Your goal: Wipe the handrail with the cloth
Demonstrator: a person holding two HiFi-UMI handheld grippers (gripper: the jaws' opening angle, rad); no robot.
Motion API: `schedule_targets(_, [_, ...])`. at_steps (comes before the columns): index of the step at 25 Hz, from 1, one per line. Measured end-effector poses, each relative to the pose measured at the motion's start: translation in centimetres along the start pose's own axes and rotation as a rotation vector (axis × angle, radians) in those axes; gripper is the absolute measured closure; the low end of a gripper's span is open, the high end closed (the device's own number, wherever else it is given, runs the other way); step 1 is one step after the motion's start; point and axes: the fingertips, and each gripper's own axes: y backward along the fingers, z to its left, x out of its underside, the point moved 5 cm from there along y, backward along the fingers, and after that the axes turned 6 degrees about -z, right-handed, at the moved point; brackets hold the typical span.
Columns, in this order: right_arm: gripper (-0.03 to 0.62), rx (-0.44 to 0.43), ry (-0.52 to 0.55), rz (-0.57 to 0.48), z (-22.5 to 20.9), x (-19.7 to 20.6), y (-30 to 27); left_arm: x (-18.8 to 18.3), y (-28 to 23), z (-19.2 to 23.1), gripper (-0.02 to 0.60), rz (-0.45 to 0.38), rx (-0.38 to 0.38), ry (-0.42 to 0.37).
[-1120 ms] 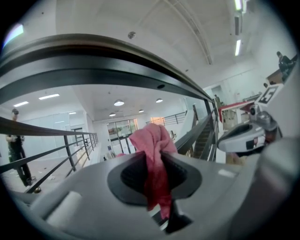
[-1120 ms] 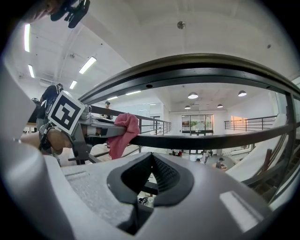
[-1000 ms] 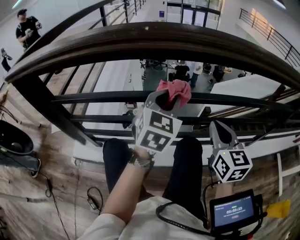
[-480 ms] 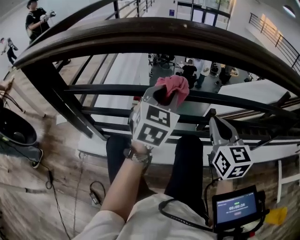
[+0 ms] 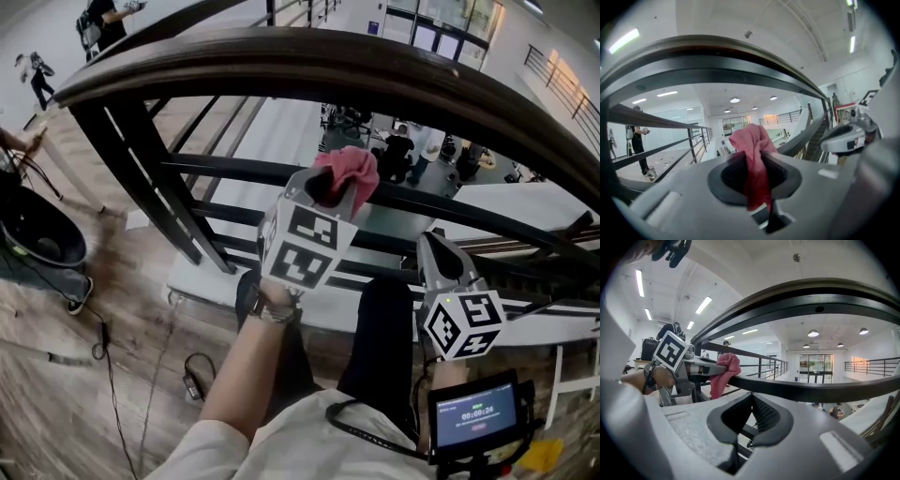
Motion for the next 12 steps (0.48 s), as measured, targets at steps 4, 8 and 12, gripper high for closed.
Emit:
schedule_targets(4, [0.591,-0.028,0.004,0.005,1.4,0.3,-1.7,0.8,0.8,2.1,0.505,0.003,-0.019,0.004])
schedule_targets(8, [0.592,-0.052,0.006,0.015,2.4,0.8,-3.3,1.4,1.6,4.5,0.505,0.010,-0.048,0.005])
schedule_targets(12, [0.592,-0.072,0.006,0.026,2.6,0.9,-4.0,1.6,2.3,6.4,0.505,0.017,-0.089,0.016])
